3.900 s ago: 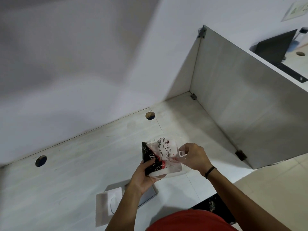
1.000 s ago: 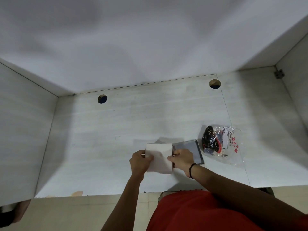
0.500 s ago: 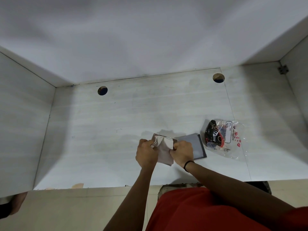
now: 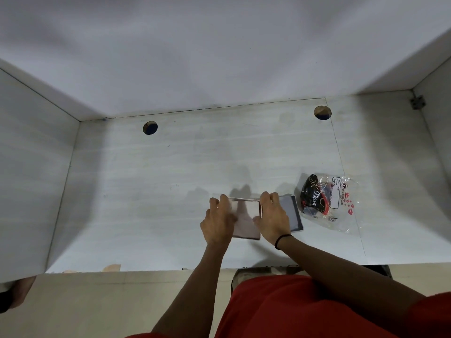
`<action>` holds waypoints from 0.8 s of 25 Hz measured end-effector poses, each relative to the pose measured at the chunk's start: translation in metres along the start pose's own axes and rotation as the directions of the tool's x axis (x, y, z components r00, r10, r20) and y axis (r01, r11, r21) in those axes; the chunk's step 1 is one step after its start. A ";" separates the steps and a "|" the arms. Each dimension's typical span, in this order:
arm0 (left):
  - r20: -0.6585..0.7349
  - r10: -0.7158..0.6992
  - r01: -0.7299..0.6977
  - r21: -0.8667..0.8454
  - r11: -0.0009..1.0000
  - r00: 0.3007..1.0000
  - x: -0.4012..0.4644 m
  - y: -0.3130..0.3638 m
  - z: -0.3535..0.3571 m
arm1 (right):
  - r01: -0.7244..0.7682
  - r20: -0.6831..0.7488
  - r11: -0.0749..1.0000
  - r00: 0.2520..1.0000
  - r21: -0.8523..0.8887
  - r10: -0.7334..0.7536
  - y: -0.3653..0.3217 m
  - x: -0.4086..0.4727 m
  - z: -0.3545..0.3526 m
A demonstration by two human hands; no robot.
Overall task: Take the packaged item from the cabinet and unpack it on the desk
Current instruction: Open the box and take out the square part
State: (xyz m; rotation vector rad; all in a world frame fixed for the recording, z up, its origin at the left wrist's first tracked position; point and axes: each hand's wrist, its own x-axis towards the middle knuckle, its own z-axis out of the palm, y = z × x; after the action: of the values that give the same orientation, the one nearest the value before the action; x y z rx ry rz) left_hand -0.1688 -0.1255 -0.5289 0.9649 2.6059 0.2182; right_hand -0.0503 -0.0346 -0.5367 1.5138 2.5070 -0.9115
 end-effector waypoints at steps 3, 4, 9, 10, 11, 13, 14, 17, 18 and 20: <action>0.015 0.211 -0.211 0.088 0.973 0.977 0.001 -0.017 -0.003 | 0.198 0.069 0.958 0.980 -0.209 -0.188 0.001 -0.007 -0.004; 0.092 0.271 -0.282 0.145 0.948 0.958 0.000 -0.021 -0.008 | 0.252 0.123 0.929 0.966 -0.270 -0.226 0.001 -0.010 -0.003; 0.267 0.314 -0.399 0.381 0.834 0.911 0.002 -0.023 -0.005 | 0.318 0.236 0.841 0.943 -0.438 -0.233 -0.002 -0.002 0.009; 0.269 0.296 -0.385 0.397 0.833 0.917 0.003 -0.020 -0.003 | 0.312 0.241 0.832 0.945 -0.459 -0.222 -0.003 0.000 0.010; 0.262 0.278 -0.367 0.407 0.837 0.924 0.003 -0.018 0.000 | 0.309 0.246 0.828 0.945 -0.468 -0.214 -0.002 0.001 0.011; 0.241 0.242 -0.323 0.402 0.856 0.940 0.002 -0.016 0.005 | 0.322 0.250 0.835 0.941 -0.447 -0.229 0.002 0.000 0.011; 0.230 0.234 -0.311 0.398 0.863 0.945 0.001 -0.016 0.007 | 0.336 0.243 0.847 0.936 -0.413 -0.253 0.004 -0.001 0.011; 0.083 0.263 -0.276 0.320 0.906 0.961 -0.007 -0.011 0.008 | 0.358 0.090 0.906 0.934 -0.227 -0.347 0.021 -0.003 -0.002; 0.024 0.270 -0.268 0.254 0.929 0.962 -0.010 -0.003 0.007 | 0.349 0.020 0.917 0.936 -0.192 -0.352 0.031 -0.003 -0.009; -0.022 0.263 -0.263 -0.033 0.964 0.965 -0.022 0.020 0.007 | 0.314 -0.032 0.925 0.944 -0.214 -0.328 0.060 -0.007 -0.022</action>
State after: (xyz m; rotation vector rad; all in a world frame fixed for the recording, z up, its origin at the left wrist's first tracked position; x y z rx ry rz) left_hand -0.1385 -0.1241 -0.5246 1.3010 2.4741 0.3398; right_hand 0.0082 -0.0087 -0.5433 1.1099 2.8498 -0.6118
